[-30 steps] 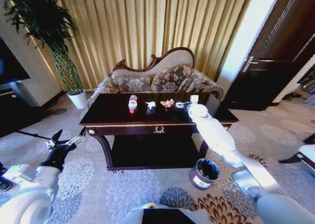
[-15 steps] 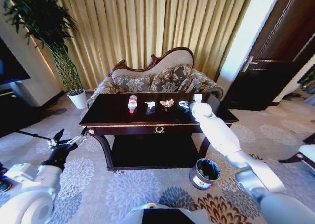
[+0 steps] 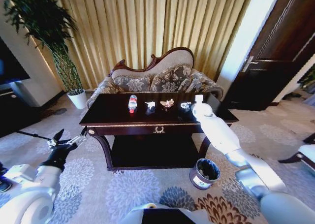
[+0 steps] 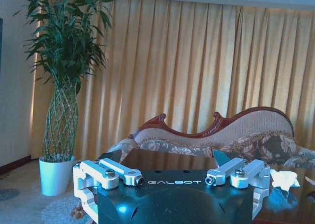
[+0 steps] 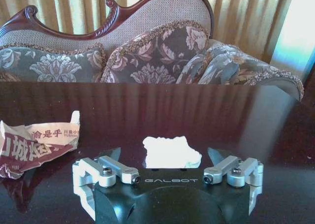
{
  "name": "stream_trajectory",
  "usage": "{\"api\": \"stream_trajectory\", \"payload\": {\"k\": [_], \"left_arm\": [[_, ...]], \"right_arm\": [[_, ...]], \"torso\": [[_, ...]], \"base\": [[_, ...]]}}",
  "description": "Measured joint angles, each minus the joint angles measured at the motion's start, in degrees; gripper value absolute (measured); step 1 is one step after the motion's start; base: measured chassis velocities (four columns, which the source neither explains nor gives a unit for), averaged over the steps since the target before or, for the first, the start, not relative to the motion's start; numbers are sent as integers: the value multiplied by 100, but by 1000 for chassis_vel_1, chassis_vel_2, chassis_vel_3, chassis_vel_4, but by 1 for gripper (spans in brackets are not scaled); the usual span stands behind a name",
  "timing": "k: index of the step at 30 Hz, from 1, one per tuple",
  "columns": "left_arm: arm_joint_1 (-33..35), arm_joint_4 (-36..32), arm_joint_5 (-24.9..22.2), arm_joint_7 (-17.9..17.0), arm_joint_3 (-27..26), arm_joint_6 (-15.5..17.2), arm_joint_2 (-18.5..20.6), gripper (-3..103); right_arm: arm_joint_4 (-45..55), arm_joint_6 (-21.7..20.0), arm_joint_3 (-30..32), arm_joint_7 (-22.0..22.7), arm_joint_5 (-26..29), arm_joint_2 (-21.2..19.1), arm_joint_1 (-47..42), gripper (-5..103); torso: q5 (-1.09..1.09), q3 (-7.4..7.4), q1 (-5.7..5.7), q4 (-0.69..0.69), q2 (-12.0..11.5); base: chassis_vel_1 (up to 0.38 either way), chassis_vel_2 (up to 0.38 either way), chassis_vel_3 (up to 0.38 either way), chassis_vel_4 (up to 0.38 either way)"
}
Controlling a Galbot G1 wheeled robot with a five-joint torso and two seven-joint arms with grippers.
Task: Move to the front of the table and place the trash on the table into the trash bin.
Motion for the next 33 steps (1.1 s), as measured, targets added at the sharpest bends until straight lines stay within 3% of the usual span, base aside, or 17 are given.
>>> {"api": "stream_trajectory", "payload": {"k": [4,7,9,16,22,25,33], "left_arm": [[-42,0,-37,-9,-26,-3,23,100],[-41,0,-53,-17,-45,-5,36,100],[-33,0,-54,-18,-45,-5,28,100],[-32,0,-54,-20,-48,-8,27,100],[-32,0,-54,-23,-44,-13,20,100],[-44,0,-52,-26,-25,-14,18,100],[-74,0,-45,-28,10,-15,5,100]], "right_arm": [[4,5,-6,2,11,-24,4,86],[41,10,0,3,17,-56,-39,70],[51,12,9,4,18,-62,-58,70],[130,34,59,5,34,-132,-160,37],[149,81,76,9,47,-160,-182,21],[240,141,106,31,114,-191,-229,5],[763,394,137,73,412,-374,-442,0]], "torso": [[1,0,0,-1,0],[0,0,0,-1,0],[0,0,0,-1,0],[0,0,0,-1,0],[0,0,0,0,0],[0,0,1,0,0],[0,0,1,-1,0]], "base": [[0,0,0,0],[0,0,0,0],[0,0,0,0],[0,0,0,0],[0,0,0,0],[0,0,0,0],[0,0,0,0]]}}
